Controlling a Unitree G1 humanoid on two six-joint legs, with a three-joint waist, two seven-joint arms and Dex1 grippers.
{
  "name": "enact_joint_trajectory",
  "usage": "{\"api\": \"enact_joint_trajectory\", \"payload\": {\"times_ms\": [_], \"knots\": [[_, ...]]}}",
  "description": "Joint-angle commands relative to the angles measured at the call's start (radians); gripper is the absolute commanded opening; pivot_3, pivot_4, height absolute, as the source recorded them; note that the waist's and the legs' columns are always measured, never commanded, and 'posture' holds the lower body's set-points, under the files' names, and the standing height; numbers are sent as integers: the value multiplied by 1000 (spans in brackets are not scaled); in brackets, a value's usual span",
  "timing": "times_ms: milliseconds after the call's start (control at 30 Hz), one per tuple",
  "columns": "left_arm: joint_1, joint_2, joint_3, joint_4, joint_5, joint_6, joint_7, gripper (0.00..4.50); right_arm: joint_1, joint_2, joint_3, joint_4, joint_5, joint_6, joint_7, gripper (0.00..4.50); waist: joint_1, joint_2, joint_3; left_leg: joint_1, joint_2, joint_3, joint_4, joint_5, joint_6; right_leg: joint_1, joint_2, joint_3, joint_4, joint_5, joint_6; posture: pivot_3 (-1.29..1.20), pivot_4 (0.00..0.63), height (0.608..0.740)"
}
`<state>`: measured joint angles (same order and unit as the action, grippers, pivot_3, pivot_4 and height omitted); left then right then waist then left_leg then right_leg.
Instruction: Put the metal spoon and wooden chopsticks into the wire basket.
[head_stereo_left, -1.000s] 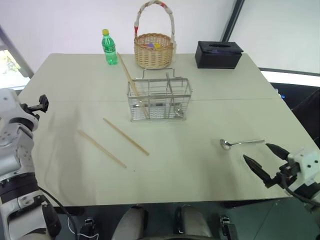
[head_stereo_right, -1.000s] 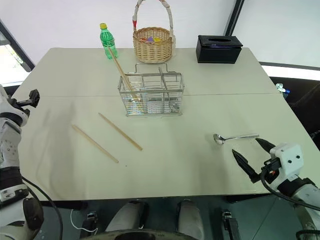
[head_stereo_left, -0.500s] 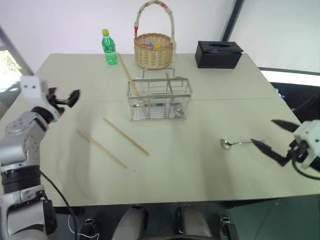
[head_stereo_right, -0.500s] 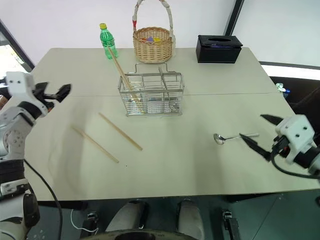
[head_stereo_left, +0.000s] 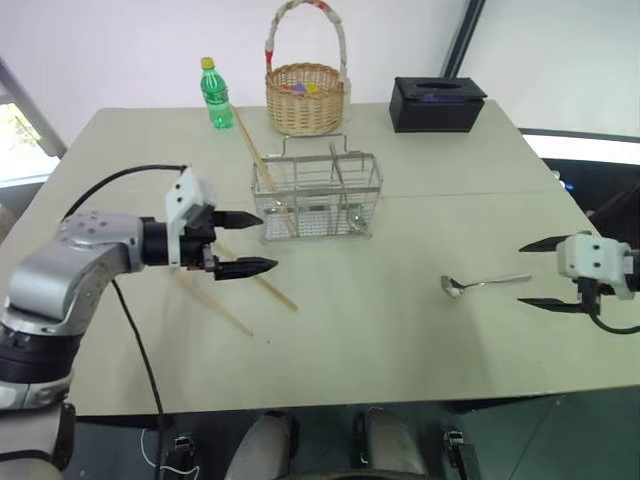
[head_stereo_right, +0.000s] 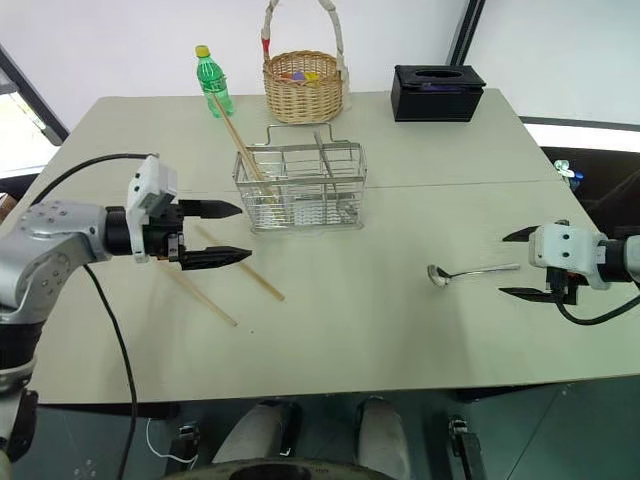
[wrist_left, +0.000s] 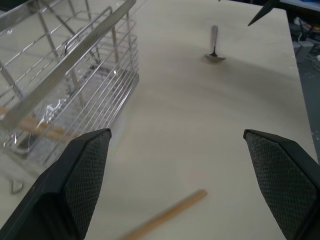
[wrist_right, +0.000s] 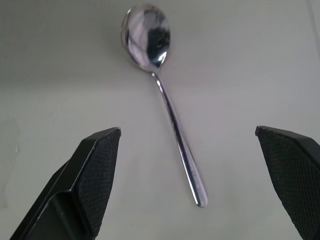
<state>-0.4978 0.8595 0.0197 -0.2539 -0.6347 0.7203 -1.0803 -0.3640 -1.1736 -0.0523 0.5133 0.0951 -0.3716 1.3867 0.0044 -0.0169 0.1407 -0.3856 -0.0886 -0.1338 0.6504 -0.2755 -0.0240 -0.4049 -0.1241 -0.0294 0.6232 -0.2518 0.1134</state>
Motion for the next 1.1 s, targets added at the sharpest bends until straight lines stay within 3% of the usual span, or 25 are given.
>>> {"api": "enact_joint_trajectory", "payload": {"times_ms": [33,333,533,1000,1100], "knots": [[-24,-9,23,-44,-40,26,5,4480,-102,23,46,92,-26,-45,50,4500,-2,0,0,0,0,0,0,0,0,0,0,0,0,0,0,0,150,661],[-4,-30,38,-90,-53,52,58,4480,-208,116,130,177,-66,-45,67,4500,-14,0,0,0,-1,-1,-1,0,0,0,1,0,0,2,3,0,150,661],[15,-28,76,-126,-79,82,110,4480,-215,176,169,196,-134,-79,-16,4500,-16,0,0,1,-1,-1,0,0,0,0,2,1,2,2,3,0,150,661],[2,-43,100,-132,-108,102,182,4480,-256,194,197,279,-246,-176,-223,4500,-17,-2,-1,4,-1,0,0,0,0,1,2,2,5,2,2,0,150,661],[-6,-50,99,-124,-108,101,189,4500,-274,204,205,298,-267,-172,-253,3669,-17,-2,-1,5,-1,0,-1,0,0,1,2,3,5,2,2,0,150,661]]}}
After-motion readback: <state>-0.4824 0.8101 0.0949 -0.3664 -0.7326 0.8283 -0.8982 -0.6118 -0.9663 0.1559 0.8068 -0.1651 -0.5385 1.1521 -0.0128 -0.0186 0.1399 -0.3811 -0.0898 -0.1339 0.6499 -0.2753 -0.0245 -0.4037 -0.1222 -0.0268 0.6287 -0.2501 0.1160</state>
